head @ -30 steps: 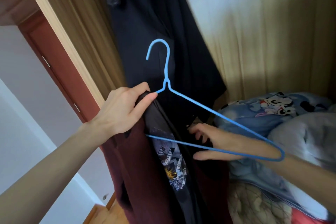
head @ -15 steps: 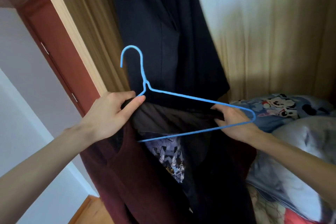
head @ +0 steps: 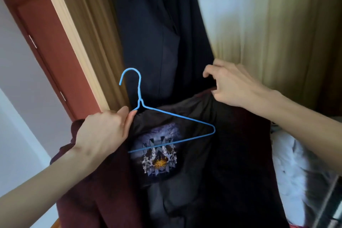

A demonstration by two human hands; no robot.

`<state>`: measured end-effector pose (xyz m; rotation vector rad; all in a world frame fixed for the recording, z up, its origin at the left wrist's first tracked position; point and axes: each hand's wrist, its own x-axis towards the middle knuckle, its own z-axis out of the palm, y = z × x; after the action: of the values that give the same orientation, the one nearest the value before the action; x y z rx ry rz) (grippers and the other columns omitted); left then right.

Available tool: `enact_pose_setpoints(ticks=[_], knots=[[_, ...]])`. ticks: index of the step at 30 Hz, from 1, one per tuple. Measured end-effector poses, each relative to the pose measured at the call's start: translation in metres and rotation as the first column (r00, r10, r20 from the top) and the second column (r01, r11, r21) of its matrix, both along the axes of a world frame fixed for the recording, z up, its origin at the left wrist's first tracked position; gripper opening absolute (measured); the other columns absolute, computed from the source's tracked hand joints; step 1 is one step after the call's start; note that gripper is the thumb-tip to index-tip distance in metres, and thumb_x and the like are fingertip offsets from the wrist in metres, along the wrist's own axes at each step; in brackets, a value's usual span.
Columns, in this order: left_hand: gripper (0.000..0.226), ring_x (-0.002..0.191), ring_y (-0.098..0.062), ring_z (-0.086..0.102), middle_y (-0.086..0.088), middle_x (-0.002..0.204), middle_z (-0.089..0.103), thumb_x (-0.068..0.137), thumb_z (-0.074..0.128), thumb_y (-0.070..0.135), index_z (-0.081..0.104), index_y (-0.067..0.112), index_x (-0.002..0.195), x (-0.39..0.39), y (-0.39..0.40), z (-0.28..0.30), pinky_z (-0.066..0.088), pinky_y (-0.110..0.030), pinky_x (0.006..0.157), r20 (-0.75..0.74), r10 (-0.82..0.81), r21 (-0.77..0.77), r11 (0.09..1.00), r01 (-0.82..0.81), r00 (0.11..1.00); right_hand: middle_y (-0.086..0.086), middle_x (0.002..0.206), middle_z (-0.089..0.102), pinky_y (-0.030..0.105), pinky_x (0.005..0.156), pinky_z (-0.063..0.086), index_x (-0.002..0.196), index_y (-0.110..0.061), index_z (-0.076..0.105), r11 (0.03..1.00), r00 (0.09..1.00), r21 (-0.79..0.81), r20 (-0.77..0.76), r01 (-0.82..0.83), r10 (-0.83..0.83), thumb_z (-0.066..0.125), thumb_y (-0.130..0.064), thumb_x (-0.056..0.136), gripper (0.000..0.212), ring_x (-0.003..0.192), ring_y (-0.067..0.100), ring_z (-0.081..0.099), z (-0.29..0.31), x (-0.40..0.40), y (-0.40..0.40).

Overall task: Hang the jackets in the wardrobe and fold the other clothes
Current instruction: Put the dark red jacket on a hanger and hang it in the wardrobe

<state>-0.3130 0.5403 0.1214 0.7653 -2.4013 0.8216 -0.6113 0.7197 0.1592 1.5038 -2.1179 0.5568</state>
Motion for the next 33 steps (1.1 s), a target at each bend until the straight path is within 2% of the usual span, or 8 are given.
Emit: enact_pose_setpoints(ticks=[5, 9, 13, 17, 20, 23, 28, 33], knots=[[0.046, 0.038, -0.040, 0.052, -0.011, 0.047, 0.048, 0.106, 0.038, 0.048, 0.046, 0.014, 0.076, -0.012, 0.020, 0.010, 0.030, -0.030, 0.044, -0.169, -0.023, -0.011, 1.000, 0.021, 0.985, -0.017, 0.097, 0.050, 0.031, 0.083, 0.043, 0.122, -0.037, 0.068, 0.979, 0.961, -0.032, 0.185, -0.203, 0.206, 0.074, -0.030, 0.079, 0.043, 0.101, 0.016, 0.059, 0.021, 0.033, 0.003], [0.046, 0.044, -0.045, 0.055, -0.010, 0.049, 0.048, 0.111, 0.038, 0.044, 0.044, 0.013, 0.077, -0.009, 0.029, 0.019, 0.032, -0.033, 0.048, -0.346, -0.085, -0.012, 0.996, 0.086, 0.934, -0.018, 0.105, 0.061, 0.016, 0.074, 0.047, 0.128, -0.048, 0.065, 0.877, 0.766, -0.073, 0.455, -0.476, 0.454, 0.061, -0.071, 0.085, 0.048, 0.076, 0.003, 0.063, 0.009, 0.033, 0.018], [0.048, 0.048, -0.046, 0.055, -0.004, 0.050, 0.043, 0.107, 0.039, 0.049, 0.044, 0.012, 0.076, -0.005, 0.034, 0.025, 0.034, -0.034, 0.049, -0.430, -0.133, -0.017, 0.990, 0.140, 0.893, -0.009, 0.119, 0.050, 0.018, 0.074, 0.046, 0.135, -0.027, 0.062, 0.794, 0.816, -0.344, 0.115, -0.502, 0.566, 0.063, -0.017, 0.099, 0.038, 0.071, 0.019, 0.056, -0.026, 0.013, 0.026], [0.051, 0.048, -0.044, 0.052, -0.001, 0.051, 0.042, 0.108, 0.037, 0.052, 0.043, 0.013, 0.076, -0.002, 0.034, 0.030, 0.037, -0.035, 0.049, -0.483, -0.160, -0.033, 0.986, 0.165, 0.861, -0.012, 0.128, 0.045, 0.027, 0.104, 0.045, 0.138, -0.029, 0.052, 0.904, 0.901, -0.299, 0.215, -0.308, 0.378, 0.061, -0.055, 0.088, 0.057, 0.111, 0.009, 0.058, -0.045, -0.010, 0.027], [0.050, 0.048, -0.044, 0.053, 0.001, 0.051, 0.039, 0.107, 0.038, 0.052, 0.042, 0.014, 0.075, -0.007, 0.034, 0.028, 0.032, -0.033, 0.050, -0.473, -0.169, -0.031, 0.984, 0.175, 0.865, -0.015, 0.103, 0.059, 0.039, 0.077, 0.051, 0.123, -0.036, 0.051, 0.946, 0.919, -0.081, 0.225, -0.313, 0.323, 0.047, -0.066, 0.091, 0.044, 0.089, 0.004, 0.060, -0.045, -0.012, 0.027], [0.050, 0.051, -0.045, 0.054, 0.002, 0.052, 0.037, 0.107, 0.036, 0.052, 0.041, 0.013, 0.076, -0.014, 0.032, 0.031, 0.030, -0.034, 0.051, -0.469, -0.151, -0.024, 0.987, 0.158, 0.870, -0.013, 0.066, 0.047, 0.036, 0.053, 0.033, 0.108, -0.031, 0.044, 0.964, 0.964, -0.038, -0.050, -0.264, 0.262, 0.039, -0.071, 0.093, 0.043, 0.055, 0.006, 0.045, -0.036, -0.006, 0.024], [0.045, 0.049, -0.043, 0.051, 0.009, 0.054, 0.031, 0.109, 0.037, 0.049, 0.036, 0.017, 0.077, -0.017, 0.025, 0.046, 0.030, -0.033, 0.051, -0.431, -0.212, -0.089, 0.977, 0.192, 0.877, -0.005, 0.065, 0.052, 0.035, 0.052, 0.034, 0.109, -0.030, 0.038, 0.965, 0.945, 0.002, -0.200, -0.263, 0.258, 0.032, -0.073, 0.092, 0.047, 0.057, 0.018, 0.047, -0.011, 0.004, 0.025], [0.037, 0.059, -0.032, 0.053, 0.010, 0.063, 0.037, 0.109, 0.034, 0.048, 0.033, 0.022, 0.083, -0.014, 0.006, 0.043, 0.034, -0.034, 0.053, -0.328, -0.313, -0.017, 0.945, 0.326, 0.891, -0.014, 0.050, 0.034, 0.035, 0.050, 0.038, 0.110, -0.029, 0.048, 0.926, 0.941, -0.171, -0.099, -0.337, 0.324, 0.044, -0.061, 0.093, 0.037, 0.047, 0.008, 0.039, -0.021, 0.020, 0.026]])
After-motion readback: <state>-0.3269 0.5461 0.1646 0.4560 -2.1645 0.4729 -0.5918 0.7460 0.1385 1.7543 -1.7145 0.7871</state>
